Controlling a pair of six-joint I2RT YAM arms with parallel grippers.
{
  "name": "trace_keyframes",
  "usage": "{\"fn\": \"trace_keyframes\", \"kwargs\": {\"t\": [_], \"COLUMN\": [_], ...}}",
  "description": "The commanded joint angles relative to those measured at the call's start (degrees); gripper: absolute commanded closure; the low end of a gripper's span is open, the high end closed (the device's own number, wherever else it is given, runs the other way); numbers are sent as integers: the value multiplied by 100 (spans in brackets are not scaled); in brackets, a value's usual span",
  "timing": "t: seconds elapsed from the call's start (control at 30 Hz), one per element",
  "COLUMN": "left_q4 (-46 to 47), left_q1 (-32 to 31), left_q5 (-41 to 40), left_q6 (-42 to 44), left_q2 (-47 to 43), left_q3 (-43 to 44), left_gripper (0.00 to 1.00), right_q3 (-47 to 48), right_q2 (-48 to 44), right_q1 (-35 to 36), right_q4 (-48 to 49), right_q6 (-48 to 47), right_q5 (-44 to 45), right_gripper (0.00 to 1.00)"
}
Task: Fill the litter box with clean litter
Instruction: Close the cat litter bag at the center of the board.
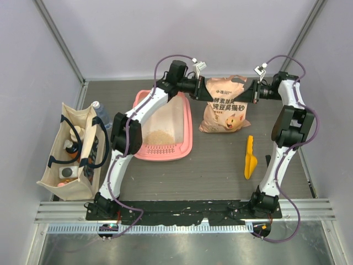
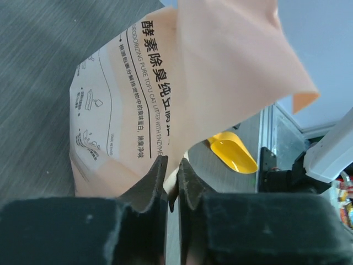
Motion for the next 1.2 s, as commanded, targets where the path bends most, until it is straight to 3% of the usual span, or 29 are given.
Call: {"fn": "trace_keyframes", "kwargs": {"t": [0.0, 0.17, 0.23, 0.33, 0.43, 0.53, 0.77, 0.87, 1.0, 1.17], "left_q4": [-91, -293, -555, -1152, -1365, -937, -716, -662, -732, -732], "left_q1": [145, 294, 347, 470, 514, 567, 558, 558, 593, 567], "left_q5": [125, 203, 432, 731, 706, 574, 635, 354, 381, 188], "left_q6": [-138, -612, -718, -745, -850, -1131, -1597, -1729, -1948, -2389], "left_q2": [-4, -118, -109, -12, -126, -328, 66, 206, 339, 321], "left_q3": [210, 70, 104, 297, 96, -300, 323, 543, 483, 297], "left_gripper": [97, 100, 100, 100, 100, 100, 100, 100, 100, 94], "right_q3": [-208, -980, -1366, -1683, -1729, -1379, -1166, -1402, -2237, -2353], "right_q2": [-374, -761, -945, -1077, -1166, -1210, -1069, -1218, -1464, -1543], "right_q1": [-136, -233, -241, -276, -329, -443, -496, -505, -593, -619], "right_q4": [743, 1657, 2192, 2317, 2258, 1688, 2212, 2895, 4557, 4771], "right_q6": [2891, 4610, 5775, 6307, 6582, 5478, 5922, 6570, 8319, 8612], "right_q5": [-653, -653, -653, -653, -653, -653, -662, -662, -670, -670], "right_gripper": [98, 99, 99, 99, 98, 99, 99, 99, 99, 99]}}
